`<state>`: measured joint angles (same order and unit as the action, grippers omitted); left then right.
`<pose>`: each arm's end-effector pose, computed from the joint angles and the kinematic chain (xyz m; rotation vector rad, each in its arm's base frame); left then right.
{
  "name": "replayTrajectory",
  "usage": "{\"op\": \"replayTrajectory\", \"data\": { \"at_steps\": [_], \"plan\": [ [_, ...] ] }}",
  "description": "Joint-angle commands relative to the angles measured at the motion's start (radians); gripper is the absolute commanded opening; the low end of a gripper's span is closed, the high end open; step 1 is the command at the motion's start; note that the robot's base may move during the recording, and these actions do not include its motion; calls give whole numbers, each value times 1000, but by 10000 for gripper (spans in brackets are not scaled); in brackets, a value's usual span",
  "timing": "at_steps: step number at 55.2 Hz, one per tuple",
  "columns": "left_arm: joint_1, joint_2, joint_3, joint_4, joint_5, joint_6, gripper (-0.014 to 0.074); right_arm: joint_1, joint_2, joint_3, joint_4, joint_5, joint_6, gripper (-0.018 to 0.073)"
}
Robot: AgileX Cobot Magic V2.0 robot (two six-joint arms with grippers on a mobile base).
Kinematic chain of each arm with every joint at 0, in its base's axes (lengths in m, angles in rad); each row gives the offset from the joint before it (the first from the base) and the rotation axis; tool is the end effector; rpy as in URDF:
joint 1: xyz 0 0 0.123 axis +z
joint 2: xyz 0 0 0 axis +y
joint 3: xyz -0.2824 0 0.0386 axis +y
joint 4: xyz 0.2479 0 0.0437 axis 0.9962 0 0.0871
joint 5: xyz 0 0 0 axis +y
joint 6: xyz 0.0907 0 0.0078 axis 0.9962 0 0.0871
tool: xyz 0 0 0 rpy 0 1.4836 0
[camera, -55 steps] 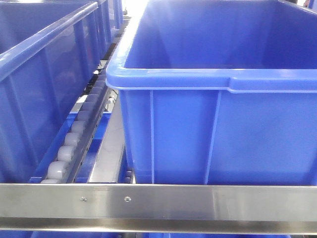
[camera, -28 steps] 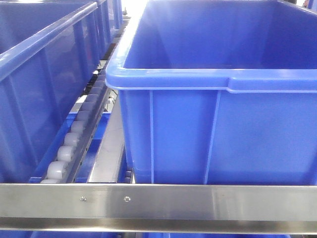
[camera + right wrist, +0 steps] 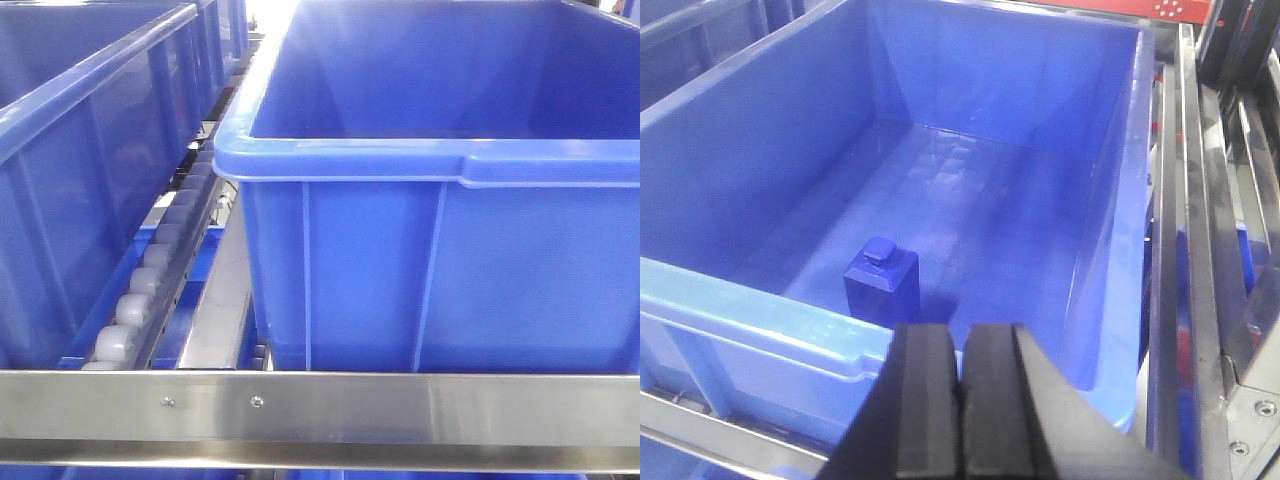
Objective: Pick and sort blue part to right shelf
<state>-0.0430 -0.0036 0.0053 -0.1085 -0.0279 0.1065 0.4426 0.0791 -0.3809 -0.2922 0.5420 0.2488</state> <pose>0.0559 -0.0021 0.2140 0.0274 1.4574 -0.0345 0.0369 0.0025 0.2870 -0.2683 1.6862 0.2002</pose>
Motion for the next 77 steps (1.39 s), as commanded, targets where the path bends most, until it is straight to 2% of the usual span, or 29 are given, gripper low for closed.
{"op": "replayTrajectory", "data": {
  "at_steps": [1, 53, 60, 71, 77],
  "plan": [
    [1, -14, 31, -4, -86, -3, 124, -3, 22, -24, -26, -91, -2, 32],
    [1, -14, 31, -4, -86, -3, 124, -11, 22, -20, -46, -103, -2, 32],
    [1, -14, 31, -4, -86, -3, 124, -92, 22, 42, -27, -187, -9, 32],
    [1, -14, 31, -4, -86, -3, 124, -292, 19, 241, 87, -481, -52, 32],
    [1, -14, 31, -4, -86, -3, 124, -368, 0, 341, 125, -603, -54, 32]
  ]
}}
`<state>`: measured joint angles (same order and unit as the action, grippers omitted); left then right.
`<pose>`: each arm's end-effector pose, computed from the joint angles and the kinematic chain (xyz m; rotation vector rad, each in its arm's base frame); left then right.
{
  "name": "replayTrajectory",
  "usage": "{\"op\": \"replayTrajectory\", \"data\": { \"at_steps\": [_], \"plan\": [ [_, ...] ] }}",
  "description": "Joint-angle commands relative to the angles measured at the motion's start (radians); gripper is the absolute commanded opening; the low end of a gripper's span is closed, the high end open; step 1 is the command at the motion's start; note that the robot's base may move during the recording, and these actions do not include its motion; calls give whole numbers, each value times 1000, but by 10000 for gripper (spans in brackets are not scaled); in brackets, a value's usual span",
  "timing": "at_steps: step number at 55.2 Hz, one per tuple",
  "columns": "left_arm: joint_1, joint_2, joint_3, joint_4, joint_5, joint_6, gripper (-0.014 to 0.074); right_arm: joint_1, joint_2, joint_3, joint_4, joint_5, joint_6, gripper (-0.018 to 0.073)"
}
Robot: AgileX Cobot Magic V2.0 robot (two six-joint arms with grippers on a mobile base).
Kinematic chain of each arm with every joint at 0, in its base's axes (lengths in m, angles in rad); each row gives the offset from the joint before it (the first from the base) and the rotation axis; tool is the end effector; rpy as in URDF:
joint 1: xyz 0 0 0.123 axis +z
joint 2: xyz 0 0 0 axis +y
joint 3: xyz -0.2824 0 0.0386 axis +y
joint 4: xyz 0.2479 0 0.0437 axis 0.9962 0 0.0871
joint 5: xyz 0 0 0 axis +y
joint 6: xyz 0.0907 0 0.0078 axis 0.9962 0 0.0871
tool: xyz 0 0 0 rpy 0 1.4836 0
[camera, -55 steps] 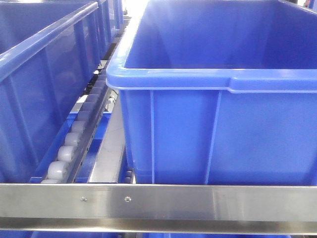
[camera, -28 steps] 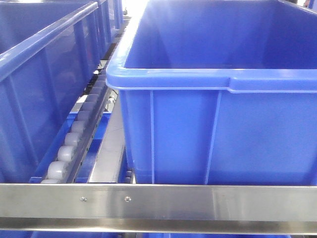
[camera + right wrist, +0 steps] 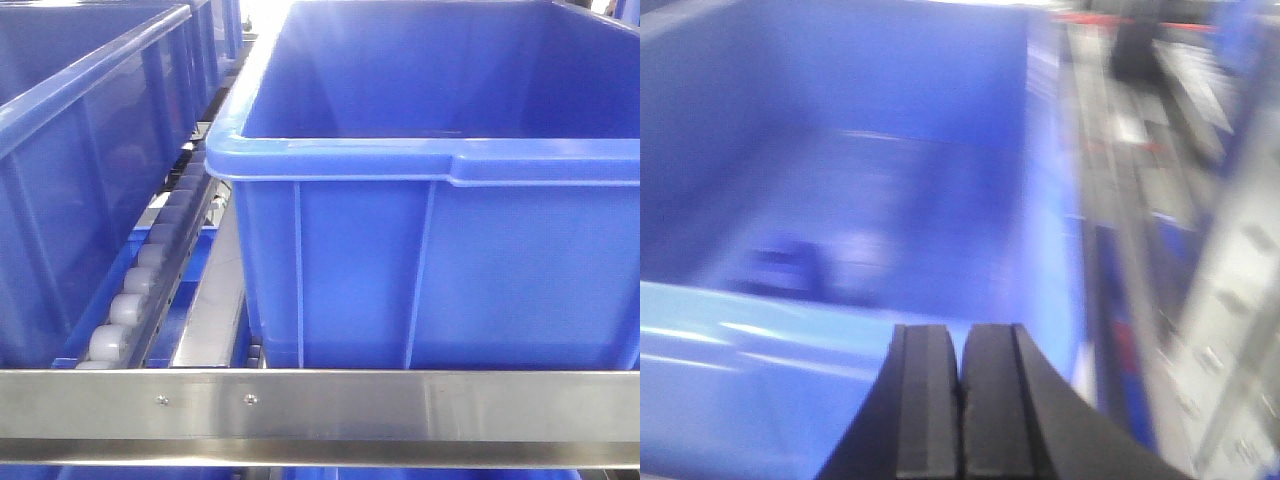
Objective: Pick and sort blue part to right shelf
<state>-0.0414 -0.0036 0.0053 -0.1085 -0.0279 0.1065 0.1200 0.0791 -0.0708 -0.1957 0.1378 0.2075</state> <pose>0.0559 -0.0021 0.2140 0.0263 1.4574 -0.0332 0.0605 0.0048 0.2202 -0.0660 1.6263 0.0810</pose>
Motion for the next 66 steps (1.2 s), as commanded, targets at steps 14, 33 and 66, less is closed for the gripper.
{"op": "replayTrajectory", "data": {
  "at_steps": [14, 33, 66],
  "plan": [
    [-1, -14, 31, -4, -86, -3, 124, -63, -109, 92, 36, -159, -13, 32],
    [-1, -14, 31, -4, -86, -3, 124, -63, -109, 92, 101, -164, -13, 32],
    [-1, -14, 31, -4, -86, -3, 124, -63, -109, 92, 103, -151, -13, 32]
  ]
}}
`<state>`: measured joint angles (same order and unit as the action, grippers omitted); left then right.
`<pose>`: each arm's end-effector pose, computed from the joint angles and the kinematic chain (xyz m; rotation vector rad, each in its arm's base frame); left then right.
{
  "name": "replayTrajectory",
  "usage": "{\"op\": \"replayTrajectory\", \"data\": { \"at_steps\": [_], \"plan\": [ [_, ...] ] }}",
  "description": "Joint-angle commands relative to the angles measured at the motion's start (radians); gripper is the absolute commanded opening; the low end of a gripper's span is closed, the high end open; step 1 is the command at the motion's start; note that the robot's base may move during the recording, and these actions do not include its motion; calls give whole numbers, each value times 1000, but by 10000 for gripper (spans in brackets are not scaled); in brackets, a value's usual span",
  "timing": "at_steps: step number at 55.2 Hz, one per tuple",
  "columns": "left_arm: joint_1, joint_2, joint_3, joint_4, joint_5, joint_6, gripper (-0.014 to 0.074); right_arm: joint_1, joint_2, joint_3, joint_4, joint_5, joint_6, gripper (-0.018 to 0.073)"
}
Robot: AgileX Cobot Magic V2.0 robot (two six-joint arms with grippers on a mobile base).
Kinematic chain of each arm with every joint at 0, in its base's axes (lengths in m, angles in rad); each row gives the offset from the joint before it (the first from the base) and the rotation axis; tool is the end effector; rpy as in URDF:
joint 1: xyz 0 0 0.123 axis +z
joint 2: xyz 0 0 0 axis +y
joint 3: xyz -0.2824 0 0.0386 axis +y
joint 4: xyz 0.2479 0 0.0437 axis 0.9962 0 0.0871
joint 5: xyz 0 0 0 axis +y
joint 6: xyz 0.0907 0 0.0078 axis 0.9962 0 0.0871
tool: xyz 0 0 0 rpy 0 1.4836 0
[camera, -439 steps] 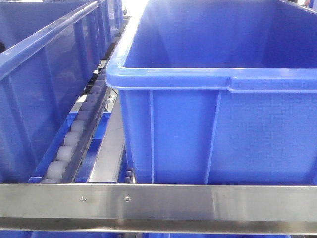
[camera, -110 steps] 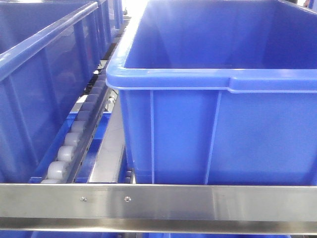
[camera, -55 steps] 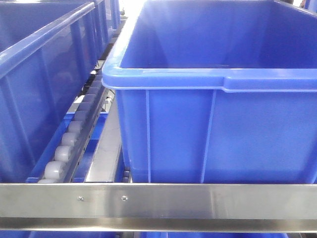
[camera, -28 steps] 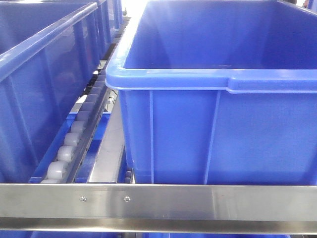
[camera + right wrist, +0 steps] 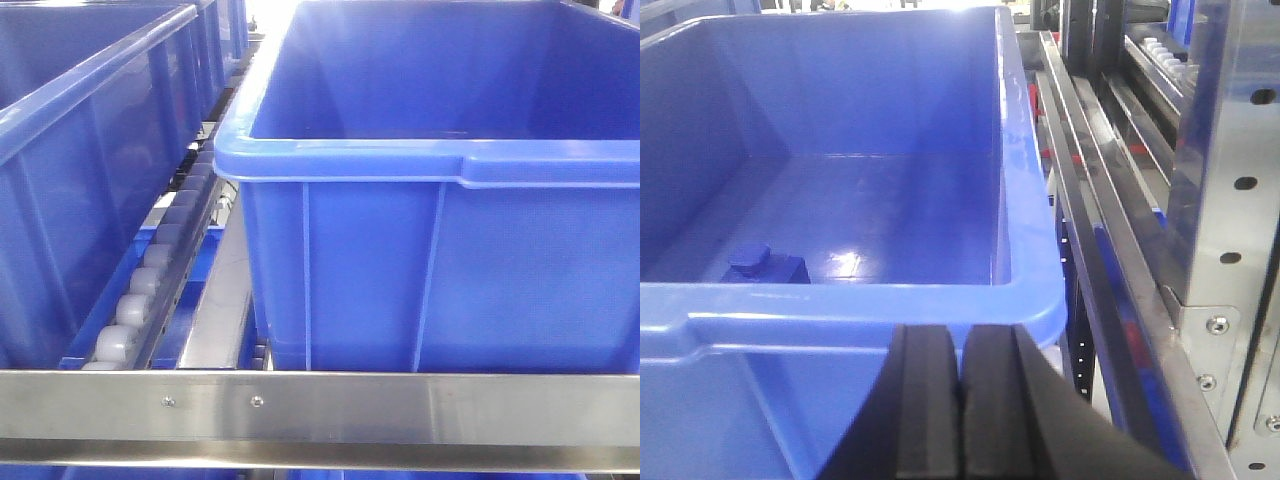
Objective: Pick and sort blue part to right shelf
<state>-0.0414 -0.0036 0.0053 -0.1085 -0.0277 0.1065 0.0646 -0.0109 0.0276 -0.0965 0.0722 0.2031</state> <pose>0.0559 -0.0021 0.2140 0.0263 1.4576 -0.0332 0.0567 0.0030 0.1978 0.0387 1.5731 0.1291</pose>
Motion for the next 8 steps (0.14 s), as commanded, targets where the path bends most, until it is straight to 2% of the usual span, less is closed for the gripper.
{"op": "replayTrajectory", "data": {
  "at_steps": [1, 8],
  "plan": [
    [-1, -14, 31, -4, -86, -3, 124, -8, -19, -7, 4, -85, -9, 32],
    [-1, -14, 31, -4, -86, -3, 124, -8, -19, -7, 4, -85, -9, 32]
  ]
}}
